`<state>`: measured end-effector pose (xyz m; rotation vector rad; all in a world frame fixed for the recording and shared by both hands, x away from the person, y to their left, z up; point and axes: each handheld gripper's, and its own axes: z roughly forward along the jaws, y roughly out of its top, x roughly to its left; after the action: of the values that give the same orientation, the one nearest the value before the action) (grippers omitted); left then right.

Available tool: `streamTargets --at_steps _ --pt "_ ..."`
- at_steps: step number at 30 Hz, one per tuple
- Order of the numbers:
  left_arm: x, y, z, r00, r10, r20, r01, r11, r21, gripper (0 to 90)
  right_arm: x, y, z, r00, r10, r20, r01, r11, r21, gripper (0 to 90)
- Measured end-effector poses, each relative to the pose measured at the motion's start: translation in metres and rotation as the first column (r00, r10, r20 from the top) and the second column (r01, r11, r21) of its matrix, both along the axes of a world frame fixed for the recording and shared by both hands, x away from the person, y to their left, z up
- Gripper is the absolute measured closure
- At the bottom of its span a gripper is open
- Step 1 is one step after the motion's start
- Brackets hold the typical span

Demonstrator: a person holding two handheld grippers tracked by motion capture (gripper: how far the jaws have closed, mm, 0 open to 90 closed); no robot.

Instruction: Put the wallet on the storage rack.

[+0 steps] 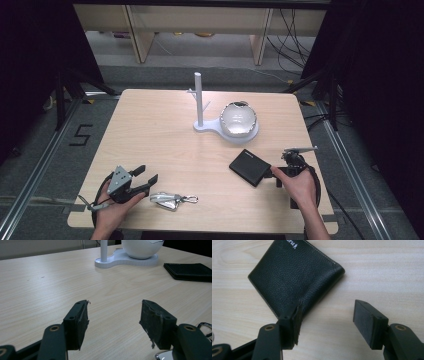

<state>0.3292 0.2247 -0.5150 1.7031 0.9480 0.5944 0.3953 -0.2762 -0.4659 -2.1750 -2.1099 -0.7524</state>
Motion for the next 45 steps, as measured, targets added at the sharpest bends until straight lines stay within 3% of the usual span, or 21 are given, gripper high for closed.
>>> streamTargets --at_steps 1,3,4,5,6,8,9,10,11,12,17,21,25,29,31,32,33,36,41,42,45 --pt "0.000 -0.001 0.000 1.0000 0.001 -0.001 -0.001 1.0000 0.001 38.5 0.003 0.005 0.002 0.9966 -0.040 -0.072 0.043 0.998 0.041 40.8" --pt "0.000 -0.001 0.000 1.0000 0.001 -0.001 -0.001 1.0000 -0.001 38.5 0.009 0.008 0.003 0.9972 -0.044 -0.060 0.048 0.997 0.058 40.9" --pt "0.000 -0.001 0.000 1.0000 0.001 0.000 -0.001 1.0000 0.000 38.5 0.010 0.008 0.002 0.9972 -0.019 -0.073 0.021 0.999 0.032 40.9" --pt "0.000 -0.001 0.000 1.0000 0.001 0.000 -0.001 1.0000 -0.001 38.5 0.012 0.011 0.004 0.9955 -0.043 -0.084 0.048 0.997 0.057 40.9" --pt "0.000 -0.001 0.000 1.0000 0.001 0.000 -0.001 1.0000 0.000 38.5 0.015 0.009 0.003 0.9984 -0.004 -0.056 0.006 0.999 0.034 40.9" --pt "0.000 -0.001 -0.001 1.0000 0.001 -0.001 -0.001 1.0000 0.001 38.4 0.017 0.017 0.004 0.9933 -0.054 -0.102 0.060 0.996 0.058 40.9" --pt "0.000 -0.001 -0.001 1.0000 0.001 -0.001 -0.001 1.0000 0.001 38.5 0.019 0.017 0.003 0.9939 -0.023 -0.108 0.028 0.999 0.044 40.8" --pt "0.000 0.000 -0.001 1.0000 -0.002 -0.002 0.002 1.0000 0.002 38.5 0.019 0.021 0.003 0.9925 -0.045 -0.114 0.052 0.997 0.064 40.6" --pt "0.000 0.000 -0.001 1.0000 -0.002 -0.002 0.002 1.0000 0.002 38.5 0.021 0.020 0.001 0.9939 -0.011 -0.110 0.016 0.999 0.041 40.5" --pt "-0.001 0.000 -0.001 1.0000 -0.001 -0.002 0.001 1.0000 0.005 38.5 0.021 0.023 0.000 0.9930 -0.043 -0.110 0.049 0.997 0.055 40.5" --pt "-0.001 0.000 -0.001 1.0000 -0.002 0.000 0.002 1.0000 0.002 38.6 0.024 0.023 -0.003 0.9922 -0.010 -0.124 0.016 0.999 0.052 40.5" --pt "0.000 0.000 -0.001 1.0000 0.000 0.000 0.000 1.0000 0.002 38.6 0.028 0.029 -0.003 0.9862 -0.031 -0.163 0.040 0.998 0.054 40.5" --pt "-0.001 0.000 -0.001 1.0000 -0.002 0.001 0.002 1.0000 0.003 38.6 0.030 0.030 -0.008 0.9885 -0.027 -0.149 0.032 0.999 0.033 40.5" --pt "-0.001 0.000 -0.001 1.0000 -0.002 0.000 0.002 1.0000 0.003 38.6 0.031 0.032 -0.006 0.9812 -0.052 -0.186 0.060 0.997 0.042 40.6" --pt "-0.001 -0.001 -0.001 1.0000 -0.003 -0.002 0.003 1.0000 0.001 38.6 0.033 0.031 -0.008 0.9850 -0.025 -0.171 0.028 0.999 0.018 40.8" --pt "-0.001 -0.001 -0.001 1.0000 -0.002 -0.005 0.002 1.0000 0.006 38.6 0.033 0.035 -0.005 0.9758 -0.070 -0.207 0.080 0.996 0.043 41.0" --pt "-0.001 -0.001 -0.001 1.0000 -0.003 -0.004 0.003 1.0000 0.006 38.6 0.035 0.035 -0.006 0.9804 -0.045 -0.192 0.046 0.999 0.006 41.0" --pt "-0.001 -0.001 -0.001 0.9999 -0.010 0.001 0.010 0.9999 0.005 38.6 0.036 0.038 -0.005 0.9753 -0.063 -0.212 0.067 0.998 0.013 41.1" --pt "-0.001 -0.002 -0.002 0.9999 -0.010 -0.002 0.010 0.9999 0.007 38.6 0.040 0.042 -0.005 0.9733 -0.041 -0.226 0.030 0.998 -0.049 41.6" --pt "-0.001 -0.002 -0.002 0.9999 -0.010 -0.003 0.010 0.9999 0.006 38.6 0.041 0.044 -0.004 0.9699 -0.068 -0.234 0.063 0.998 -0.029 41.7" --pt "-0.001 -0.002 -0.002 0.9999 -0.014 0.000 0.014 0.9999 0.004 38.6 0.042 0.046 -0.005 0.9702 -0.068 -0.233 0.057 0.997 -0.055 42.1"
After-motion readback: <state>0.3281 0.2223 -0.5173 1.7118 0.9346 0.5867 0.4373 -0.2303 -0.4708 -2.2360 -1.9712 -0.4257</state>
